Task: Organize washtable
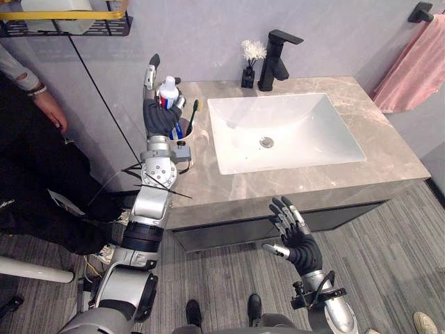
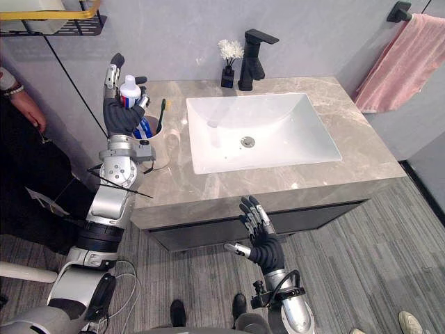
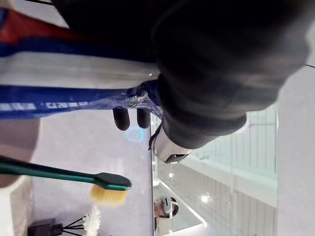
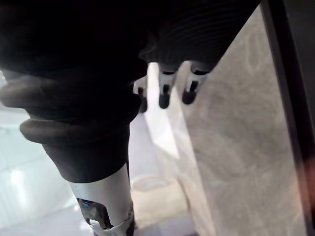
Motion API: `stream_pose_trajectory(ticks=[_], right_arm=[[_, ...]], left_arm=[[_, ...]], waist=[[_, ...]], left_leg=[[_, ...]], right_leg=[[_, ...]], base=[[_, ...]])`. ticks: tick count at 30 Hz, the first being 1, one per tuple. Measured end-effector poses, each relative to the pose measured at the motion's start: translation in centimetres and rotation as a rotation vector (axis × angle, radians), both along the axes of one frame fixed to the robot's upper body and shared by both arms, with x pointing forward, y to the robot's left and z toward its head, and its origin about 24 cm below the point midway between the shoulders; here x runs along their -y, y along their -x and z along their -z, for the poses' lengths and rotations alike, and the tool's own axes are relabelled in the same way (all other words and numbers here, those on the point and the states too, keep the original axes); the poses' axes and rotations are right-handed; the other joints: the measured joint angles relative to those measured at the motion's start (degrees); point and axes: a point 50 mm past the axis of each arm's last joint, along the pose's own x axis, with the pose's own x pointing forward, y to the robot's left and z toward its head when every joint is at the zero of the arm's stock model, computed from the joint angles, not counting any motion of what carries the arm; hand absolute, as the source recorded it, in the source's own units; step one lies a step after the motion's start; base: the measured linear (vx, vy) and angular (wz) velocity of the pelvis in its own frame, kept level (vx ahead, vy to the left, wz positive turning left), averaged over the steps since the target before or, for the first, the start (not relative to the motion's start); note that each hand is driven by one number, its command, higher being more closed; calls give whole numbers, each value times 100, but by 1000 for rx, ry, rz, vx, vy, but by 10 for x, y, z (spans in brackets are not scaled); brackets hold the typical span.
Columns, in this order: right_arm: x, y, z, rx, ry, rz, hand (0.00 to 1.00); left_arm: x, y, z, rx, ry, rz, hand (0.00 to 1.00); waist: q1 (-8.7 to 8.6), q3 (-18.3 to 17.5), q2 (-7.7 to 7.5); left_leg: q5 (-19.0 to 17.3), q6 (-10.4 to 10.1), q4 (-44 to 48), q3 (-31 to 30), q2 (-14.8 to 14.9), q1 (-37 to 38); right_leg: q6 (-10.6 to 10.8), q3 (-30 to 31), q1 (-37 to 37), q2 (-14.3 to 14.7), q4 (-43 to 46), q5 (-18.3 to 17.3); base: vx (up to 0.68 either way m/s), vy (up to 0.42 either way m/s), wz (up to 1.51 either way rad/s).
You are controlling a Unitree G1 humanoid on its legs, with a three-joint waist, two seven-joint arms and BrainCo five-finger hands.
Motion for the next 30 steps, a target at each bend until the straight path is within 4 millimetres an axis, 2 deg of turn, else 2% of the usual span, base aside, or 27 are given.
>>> stream_pose_trajectory(ticks=[21,24,30], right_arm=[[1,0,0,5,3,-3,0],[4,0,0,8,11,1,0],[4,0,0,6,14,-2,0]], left_arm=[[5,0,0,-4,-5,39,0],[5,1,-2,6,16,48,0],[7,12,-23,129,45,82,0]], waist=[[-5,-27,42],[-3,-101,106],[1,-270,273]], left_leg=[[32,-10,0,-87,-3,-48],[45,-10,0,-119,-4,-56],[73,-20,-1,-164,-1,-58]], right_leg=[[-1,-53,-3,-1,-5,0],[-2,-90,4,-2,-5,0],[-3,-159,24,-3,-5,-1]], base=[[1,-1,1],[1,-2,5],[-5,-2,3]])
